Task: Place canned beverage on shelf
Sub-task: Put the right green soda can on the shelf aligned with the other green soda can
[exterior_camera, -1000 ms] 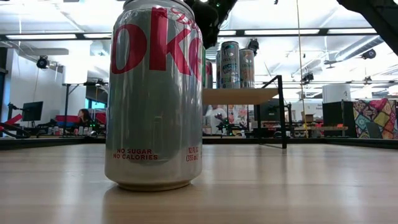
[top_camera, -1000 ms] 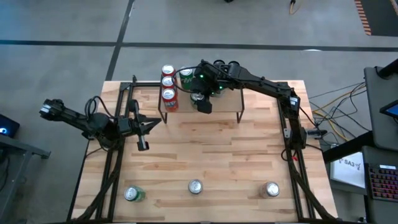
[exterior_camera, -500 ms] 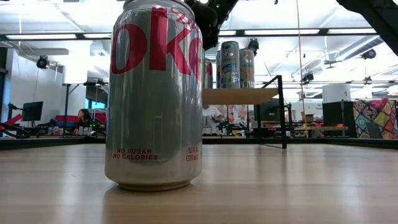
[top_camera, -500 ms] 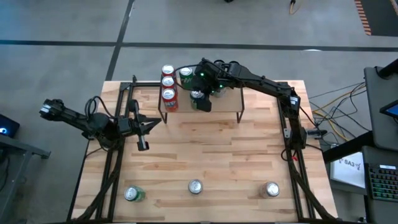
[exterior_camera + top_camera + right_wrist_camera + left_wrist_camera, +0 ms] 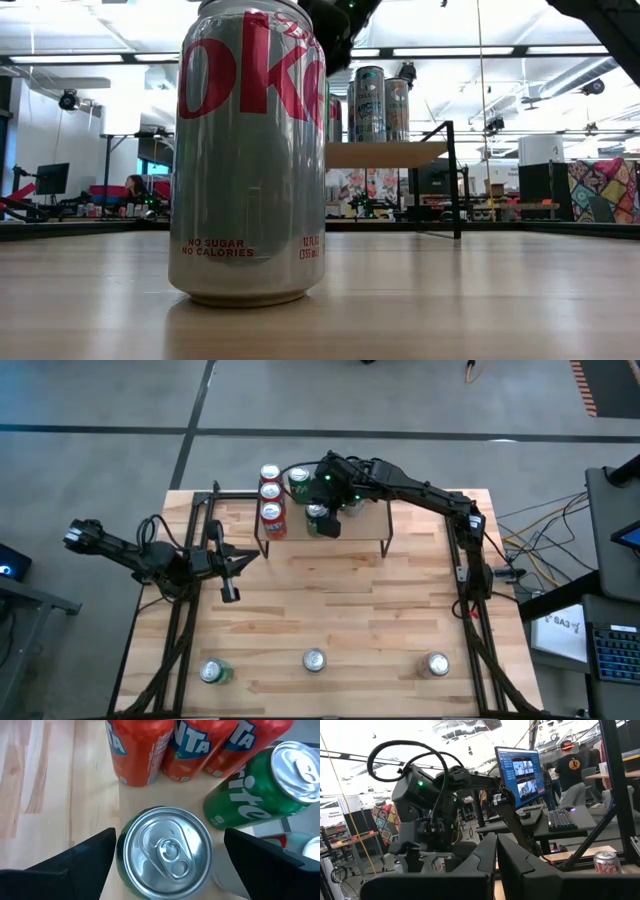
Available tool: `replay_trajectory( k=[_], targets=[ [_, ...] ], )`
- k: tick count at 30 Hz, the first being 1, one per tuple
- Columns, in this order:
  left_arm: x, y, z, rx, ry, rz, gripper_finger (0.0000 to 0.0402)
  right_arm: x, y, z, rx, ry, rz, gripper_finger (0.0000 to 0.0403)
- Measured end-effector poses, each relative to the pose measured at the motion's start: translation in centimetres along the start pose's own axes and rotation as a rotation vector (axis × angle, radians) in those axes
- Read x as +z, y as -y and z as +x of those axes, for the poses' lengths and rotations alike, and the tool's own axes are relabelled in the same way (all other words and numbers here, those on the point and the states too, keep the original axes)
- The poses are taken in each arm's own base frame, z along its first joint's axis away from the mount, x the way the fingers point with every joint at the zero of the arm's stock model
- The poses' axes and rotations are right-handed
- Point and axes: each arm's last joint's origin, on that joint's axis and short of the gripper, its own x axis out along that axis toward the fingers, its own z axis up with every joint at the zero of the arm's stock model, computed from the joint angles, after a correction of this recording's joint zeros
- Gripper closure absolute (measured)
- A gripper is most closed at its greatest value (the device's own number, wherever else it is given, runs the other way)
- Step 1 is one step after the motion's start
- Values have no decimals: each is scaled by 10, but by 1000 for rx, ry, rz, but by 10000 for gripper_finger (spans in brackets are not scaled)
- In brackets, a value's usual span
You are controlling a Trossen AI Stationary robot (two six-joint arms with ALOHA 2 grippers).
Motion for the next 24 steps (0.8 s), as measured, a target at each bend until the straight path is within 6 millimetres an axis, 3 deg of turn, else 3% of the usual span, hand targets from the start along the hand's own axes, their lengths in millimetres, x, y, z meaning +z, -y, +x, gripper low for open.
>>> replay_trajectory(
  k=[7,13,18,24],
  targets=[
    [0,0,1,0,-1,-10,402,3,-1,-18,-10,40,12,42],
    [-6,7,9,-1,-17,-15,402,9,-19,-43,9,88,-24,58],
    [-11,11,26,24,-63,-7,402,11,-43,-61,48,117,-100,106],
    [-19,16,58,22,-256,35,402,-2,-57,-70,72,107,-133,203]
  ],
)
